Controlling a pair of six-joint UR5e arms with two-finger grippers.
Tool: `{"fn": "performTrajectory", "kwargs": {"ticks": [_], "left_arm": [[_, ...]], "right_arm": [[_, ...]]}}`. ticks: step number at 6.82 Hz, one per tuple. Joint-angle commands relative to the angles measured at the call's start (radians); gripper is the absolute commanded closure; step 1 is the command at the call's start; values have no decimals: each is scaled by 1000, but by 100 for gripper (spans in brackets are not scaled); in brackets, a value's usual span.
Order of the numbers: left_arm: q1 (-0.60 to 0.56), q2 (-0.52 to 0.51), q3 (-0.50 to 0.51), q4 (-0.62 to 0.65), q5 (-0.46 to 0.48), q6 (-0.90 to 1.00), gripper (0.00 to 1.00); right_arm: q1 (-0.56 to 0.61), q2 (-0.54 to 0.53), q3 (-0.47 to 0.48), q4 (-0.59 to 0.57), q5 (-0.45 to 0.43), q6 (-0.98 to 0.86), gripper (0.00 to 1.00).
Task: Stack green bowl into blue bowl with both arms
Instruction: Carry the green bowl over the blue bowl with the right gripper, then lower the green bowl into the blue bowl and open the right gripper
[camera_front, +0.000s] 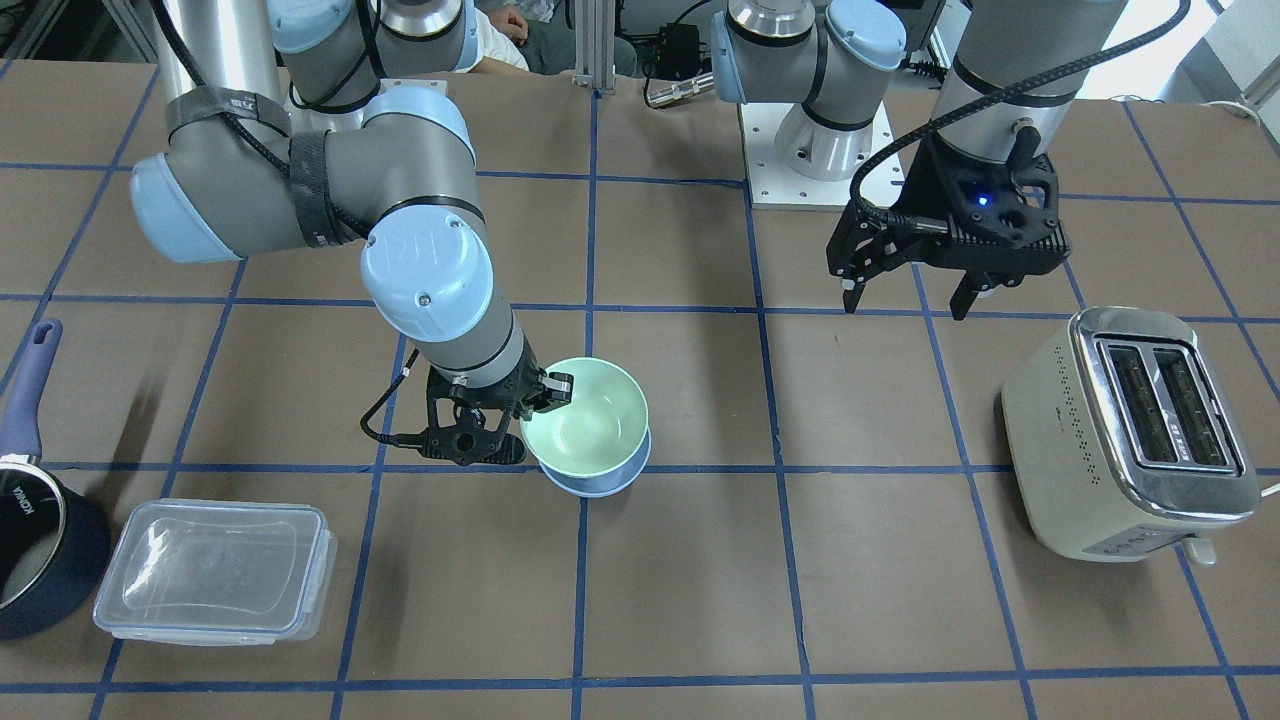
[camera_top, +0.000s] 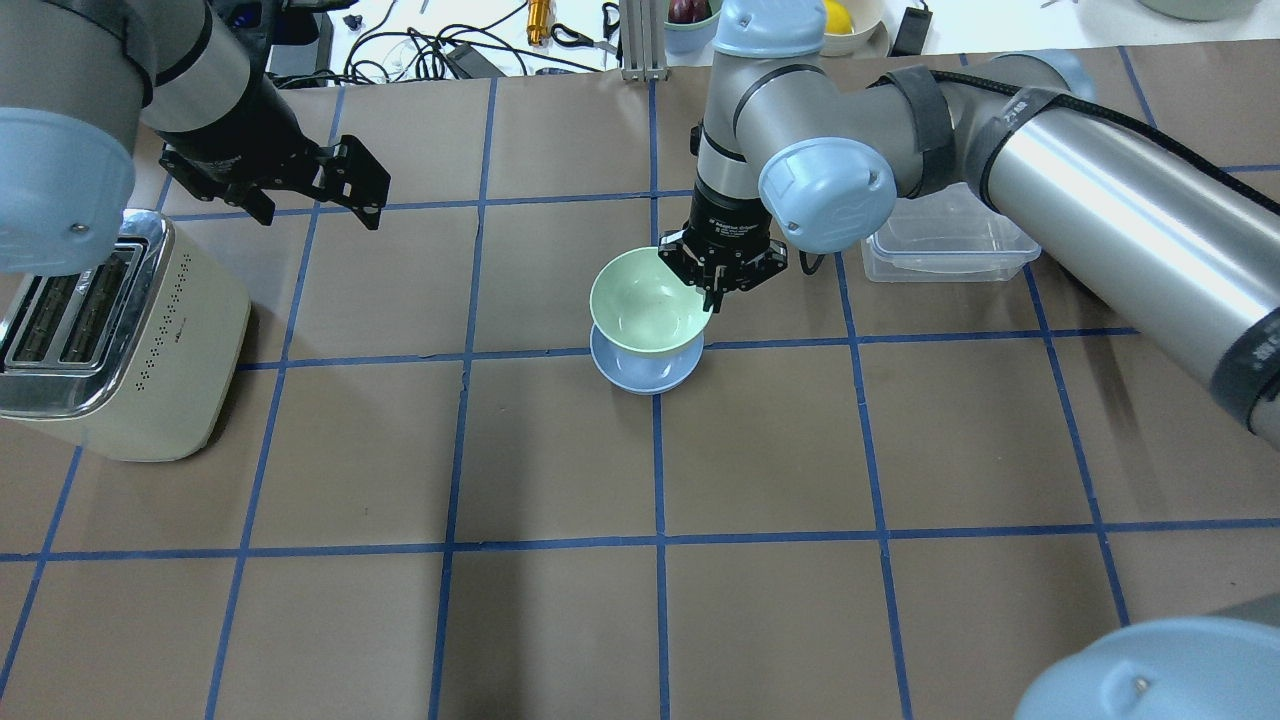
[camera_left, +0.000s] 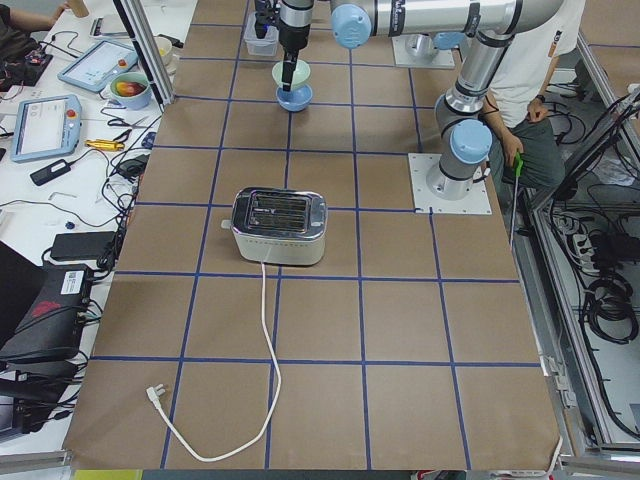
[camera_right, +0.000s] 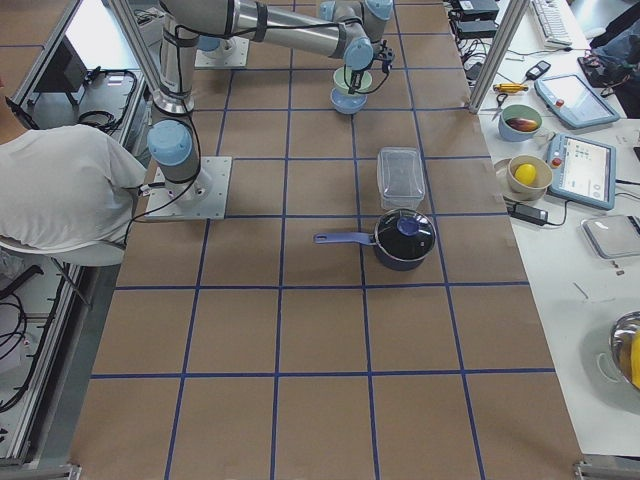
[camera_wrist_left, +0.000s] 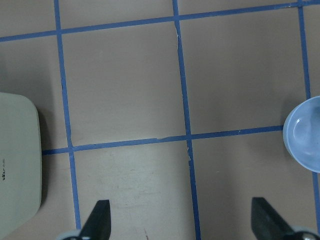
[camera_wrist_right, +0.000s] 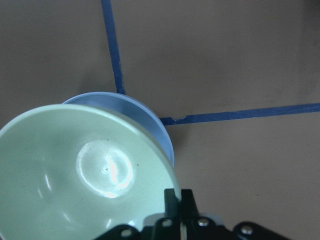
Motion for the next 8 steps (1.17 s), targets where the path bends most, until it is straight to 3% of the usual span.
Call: {"fn": "performTrajectory", "kwargs": {"ticks": [1, 2, 3, 4, 5, 7, 8], "left_arm": [[0, -1, -1, 0, 0, 0, 0], [0, -1, 3, 0, 0, 0, 0], [0, -1, 5, 0, 2, 3, 0], [0, -1, 5, 0, 5, 3, 0], [0, -2, 3, 0, 8, 3, 0], [0, -2, 3, 0, 8, 3, 0], [2, -2, 3, 0, 8, 3, 0]], "right_arm": [[3, 29, 6, -8, 13, -4, 100], [3, 31, 17, -11, 10, -7, 100], [3, 33, 23, -22, 13, -2, 45], [3, 31, 23, -22, 13, -5, 6], [3, 30, 17, -45, 7, -5, 0], [-36, -48, -13, -36, -29, -28, 0], [-59, -88, -59, 42, -78, -37, 0]]}}
